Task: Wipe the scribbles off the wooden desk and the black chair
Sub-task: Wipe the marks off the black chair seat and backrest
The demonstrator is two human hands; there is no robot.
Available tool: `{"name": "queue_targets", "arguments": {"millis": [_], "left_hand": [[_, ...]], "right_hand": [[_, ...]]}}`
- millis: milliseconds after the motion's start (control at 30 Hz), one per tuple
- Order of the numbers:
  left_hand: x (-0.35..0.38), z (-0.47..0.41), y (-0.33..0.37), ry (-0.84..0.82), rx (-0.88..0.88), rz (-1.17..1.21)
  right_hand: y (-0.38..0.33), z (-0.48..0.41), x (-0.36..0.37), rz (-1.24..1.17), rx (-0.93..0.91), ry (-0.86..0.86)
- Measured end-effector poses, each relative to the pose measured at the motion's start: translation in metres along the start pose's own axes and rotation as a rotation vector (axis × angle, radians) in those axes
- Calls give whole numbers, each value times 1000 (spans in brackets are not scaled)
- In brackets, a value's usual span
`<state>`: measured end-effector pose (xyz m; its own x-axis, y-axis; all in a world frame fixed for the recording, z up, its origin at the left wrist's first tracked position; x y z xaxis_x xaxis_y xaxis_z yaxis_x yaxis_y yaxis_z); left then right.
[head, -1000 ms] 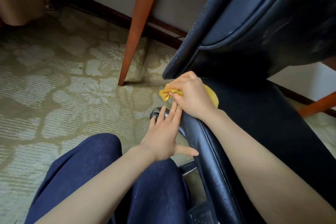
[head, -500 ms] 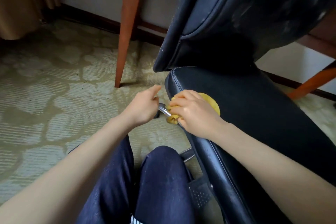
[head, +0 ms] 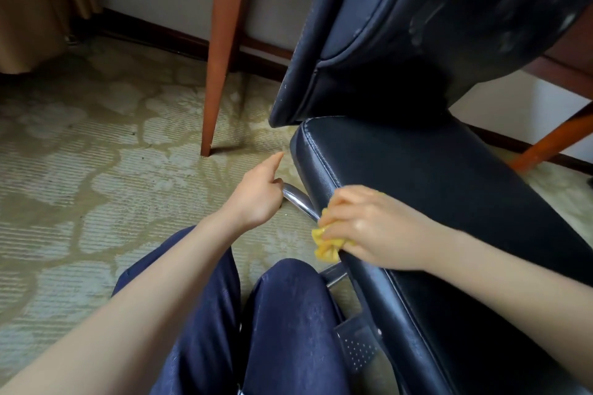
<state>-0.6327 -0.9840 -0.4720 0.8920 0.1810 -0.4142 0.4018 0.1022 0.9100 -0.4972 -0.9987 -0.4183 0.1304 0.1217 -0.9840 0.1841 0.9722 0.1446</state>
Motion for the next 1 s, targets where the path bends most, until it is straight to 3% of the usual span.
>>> {"name": "queue_targets", "arguments": {"millis": [133,500,633,700,833,1000], "left_hand": [[-6,-5,-15,45,14,-10],[-27,-5,-35,54,22,-163],[-33,-3,-32,64,16,-159],[-32,-1,-24,69,30,-149],[-24,3,-7,57,72,-152],[1,16,16,21,148,-125]], "right_hand": [[36,-54,-15,15,105,50],[74,-154,-8,432,423,-165],[59,-141,10,467,348,-171],[44,-123,20,480,251,-92],[16,-72,22,359,151,70],[-13,-3,7,40,173,82]]}}
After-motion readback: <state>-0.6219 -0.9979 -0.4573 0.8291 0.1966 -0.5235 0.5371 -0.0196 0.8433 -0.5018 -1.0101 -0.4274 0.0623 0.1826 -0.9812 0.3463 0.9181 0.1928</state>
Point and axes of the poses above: each hand's wrist, its own z-axis away from the middle knuckle, its own x-axis out of the palm, y = z × x, the point moved 8 cm from there along -z, towards the middle knuckle, and after that the axes turned 5 degrees about x, right-handed, at the moved point
